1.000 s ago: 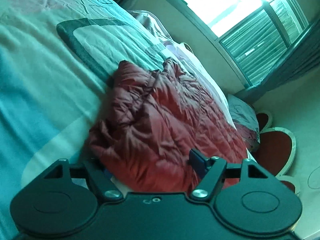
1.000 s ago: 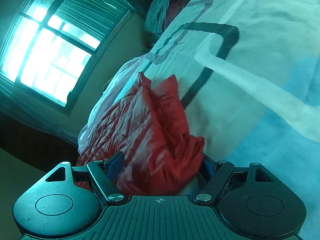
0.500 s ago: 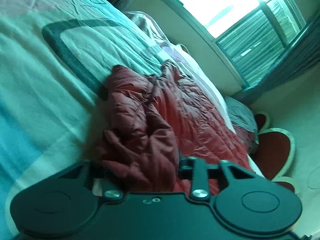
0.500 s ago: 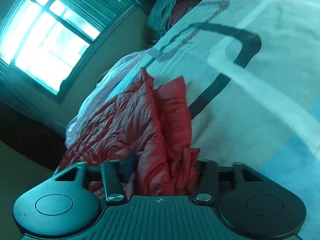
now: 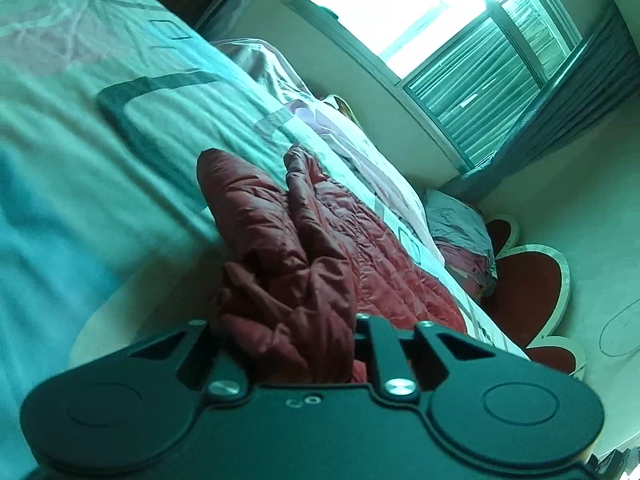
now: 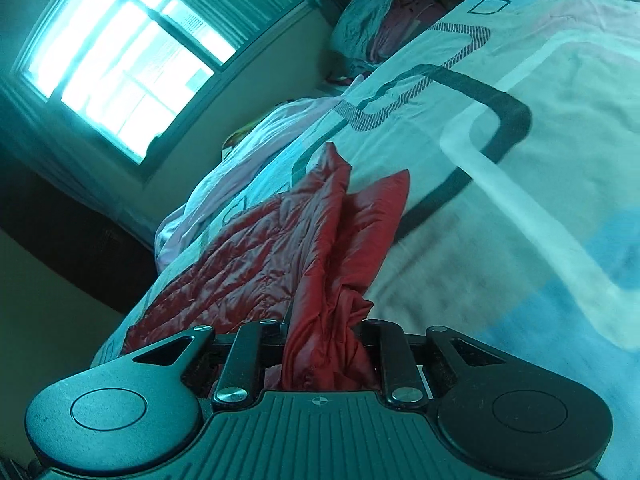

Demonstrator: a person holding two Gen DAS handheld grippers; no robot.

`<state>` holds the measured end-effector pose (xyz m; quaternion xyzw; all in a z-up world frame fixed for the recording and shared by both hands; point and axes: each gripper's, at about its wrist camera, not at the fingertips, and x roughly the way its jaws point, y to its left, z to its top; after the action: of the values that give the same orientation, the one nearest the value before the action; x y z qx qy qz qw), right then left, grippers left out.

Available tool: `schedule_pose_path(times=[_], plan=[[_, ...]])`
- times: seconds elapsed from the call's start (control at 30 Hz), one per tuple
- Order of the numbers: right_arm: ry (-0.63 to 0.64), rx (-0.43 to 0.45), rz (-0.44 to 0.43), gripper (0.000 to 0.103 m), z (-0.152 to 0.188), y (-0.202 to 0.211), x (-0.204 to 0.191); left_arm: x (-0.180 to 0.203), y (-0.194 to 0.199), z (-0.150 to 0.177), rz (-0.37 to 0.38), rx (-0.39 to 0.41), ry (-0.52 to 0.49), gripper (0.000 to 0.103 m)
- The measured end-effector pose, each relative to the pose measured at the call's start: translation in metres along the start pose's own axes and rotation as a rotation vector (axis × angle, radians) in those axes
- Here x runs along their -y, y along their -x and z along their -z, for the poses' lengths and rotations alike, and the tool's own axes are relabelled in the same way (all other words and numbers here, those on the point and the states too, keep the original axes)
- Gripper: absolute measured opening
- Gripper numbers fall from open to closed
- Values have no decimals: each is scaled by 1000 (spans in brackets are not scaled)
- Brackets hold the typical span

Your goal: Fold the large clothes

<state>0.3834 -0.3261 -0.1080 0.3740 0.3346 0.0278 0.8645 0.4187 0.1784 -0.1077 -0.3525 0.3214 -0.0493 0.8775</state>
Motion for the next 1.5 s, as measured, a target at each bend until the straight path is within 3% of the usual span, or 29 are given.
schedule_pose_path(times=[0.67, 0.8, 0.93, 1.03, 1.07, 1.1, 1.13, 1.17, 1.2, 1.23, 1.3, 1.33, 1.37, 1.4, 1.43, 1.47, 1.5], plan=[[13, -69, 12, 18, 125, 171, 57, -46, 171, 134, -42, -23, 52, 16], [28, -75, 15, 18, 134, 180, 64, -54, 179, 146, -53, -22, 68, 16], [36, -93, 25, 18, 137, 164, 70, -53, 169, 149, -63, -3, 14, 17], [43, -96, 29, 18, 140, 160, 74, -57, 166, 155, -60, -4, 20, 23], [39, -95, 19, 19, 143, 164, 78, -60, 169, 157, -50, -3, 41, 29], [27, -91, 6, 19, 142, 167, 81, -63, 174, 158, -54, 3, 69, 44], [18, -80, 5, 22, 141, 173, 84, -64, 180, 161, -79, 14, 88, 60], [16, -51, 49, 50, 141, 182, 88, -64, 187, 164, -92, 37, 92, 86], [19, 5, 129, 86, 141, 195, 89, -65, 196, 167, -79, 64, 89, 97], [37, 66, 173, 90, 141, 210, 90, -65, 201, 168, -66, 74, 88, 98], [65, 163, 200, 84, 139, 239, 91, -67, 202, 168, -56, 62, 98, 93], [81, 183, 196, 73, 138, 246, 88, -69, 199, 167, -60, 60, 103, 90], [108, 180, 186, 47, 137, 249, 80, -71, 195, 165, -71, 60, 110, 84], [152, 163, 178, 32, 137, 246, 68, -74, 191, 163, -76, 62, 119, 82], [195, 142, 165, 27, 138, 240, 54, -75, 187, 160, -73, 75, 129, 80], [239, 113, 134, 14, 141, 231, 40, -76, 184, 158, -73, 83, 135, 74], [276, 85, 98, 9, 146, 221, 25, -77, 180, 155, -72, 81, 137, 62]])
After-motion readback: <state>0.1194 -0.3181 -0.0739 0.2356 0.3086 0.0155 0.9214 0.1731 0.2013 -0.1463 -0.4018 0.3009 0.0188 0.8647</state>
